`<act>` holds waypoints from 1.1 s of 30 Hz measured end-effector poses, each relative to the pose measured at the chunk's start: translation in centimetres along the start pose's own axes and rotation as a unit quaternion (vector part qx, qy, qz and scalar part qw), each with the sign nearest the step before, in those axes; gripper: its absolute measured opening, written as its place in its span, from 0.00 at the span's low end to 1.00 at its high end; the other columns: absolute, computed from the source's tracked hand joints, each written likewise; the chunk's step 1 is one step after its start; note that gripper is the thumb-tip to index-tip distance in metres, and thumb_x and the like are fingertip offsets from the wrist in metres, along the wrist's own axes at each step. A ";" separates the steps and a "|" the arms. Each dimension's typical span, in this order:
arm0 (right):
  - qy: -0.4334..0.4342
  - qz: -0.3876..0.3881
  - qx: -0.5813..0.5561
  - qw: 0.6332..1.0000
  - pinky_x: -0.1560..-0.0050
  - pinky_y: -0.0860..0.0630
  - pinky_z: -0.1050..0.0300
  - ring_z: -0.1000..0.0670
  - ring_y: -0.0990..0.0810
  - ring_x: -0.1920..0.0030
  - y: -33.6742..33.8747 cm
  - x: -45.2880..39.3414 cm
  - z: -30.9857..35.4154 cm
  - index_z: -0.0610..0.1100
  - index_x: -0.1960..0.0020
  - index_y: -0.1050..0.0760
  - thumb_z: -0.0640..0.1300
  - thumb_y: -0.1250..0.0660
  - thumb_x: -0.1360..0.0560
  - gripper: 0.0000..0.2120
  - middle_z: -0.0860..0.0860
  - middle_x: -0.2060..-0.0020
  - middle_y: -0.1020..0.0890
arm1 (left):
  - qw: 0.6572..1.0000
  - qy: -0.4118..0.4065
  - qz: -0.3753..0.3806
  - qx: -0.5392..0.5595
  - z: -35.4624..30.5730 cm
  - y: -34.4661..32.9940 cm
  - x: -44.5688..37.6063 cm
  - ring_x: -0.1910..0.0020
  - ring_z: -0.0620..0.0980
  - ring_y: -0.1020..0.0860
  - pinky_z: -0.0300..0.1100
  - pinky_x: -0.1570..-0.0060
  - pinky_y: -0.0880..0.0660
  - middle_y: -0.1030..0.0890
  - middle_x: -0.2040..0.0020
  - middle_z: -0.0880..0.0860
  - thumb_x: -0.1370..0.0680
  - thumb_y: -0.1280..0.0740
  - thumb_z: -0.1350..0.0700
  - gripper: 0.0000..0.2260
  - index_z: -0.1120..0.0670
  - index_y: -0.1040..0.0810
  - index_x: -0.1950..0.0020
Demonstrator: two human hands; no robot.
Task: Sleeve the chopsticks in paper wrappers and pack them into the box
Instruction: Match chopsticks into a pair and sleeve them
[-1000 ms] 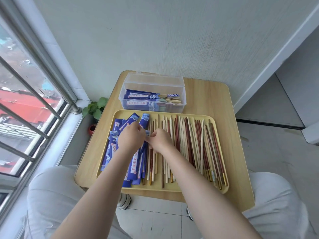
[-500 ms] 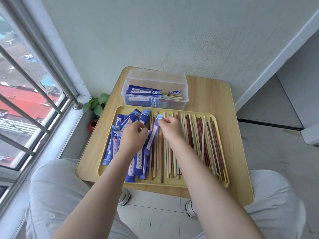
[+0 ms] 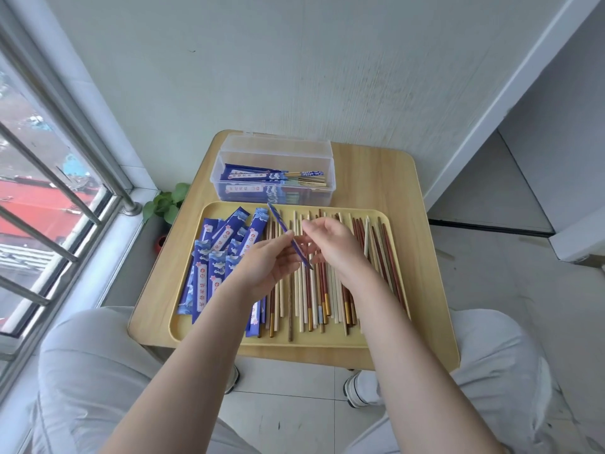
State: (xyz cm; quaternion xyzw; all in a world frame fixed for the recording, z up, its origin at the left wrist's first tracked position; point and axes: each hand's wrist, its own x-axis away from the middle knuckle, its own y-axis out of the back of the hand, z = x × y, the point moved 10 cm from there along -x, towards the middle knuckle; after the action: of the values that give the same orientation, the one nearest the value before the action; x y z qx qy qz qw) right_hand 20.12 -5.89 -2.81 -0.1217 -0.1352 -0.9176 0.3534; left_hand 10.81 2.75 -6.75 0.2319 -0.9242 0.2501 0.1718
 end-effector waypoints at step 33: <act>-0.034 -0.096 0.424 0.900 0.68 0.26 0.58 0.48 0.22 0.64 5.6 1.9 -4.8 0.42 0.54 0.24 0.43 0.36 0.19 0.07 0.48 0.59 0.19 | 0.903 0.025 -0.124 -0.410 2.4 0.3 0.9 0.73 0.50 0.20 0.43 0.66 0.22 0.15 0.67 0.56 0.17 0.36 0.52 0.14 0.63 0.21 0.49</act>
State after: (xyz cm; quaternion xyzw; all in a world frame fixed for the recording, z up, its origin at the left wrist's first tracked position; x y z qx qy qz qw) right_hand 21.98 -12.65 -5.74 0.0218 -0.5342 -0.7985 0.2768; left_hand 9.41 1.38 -8.45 0.2472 -0.9044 -0.1690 0.3041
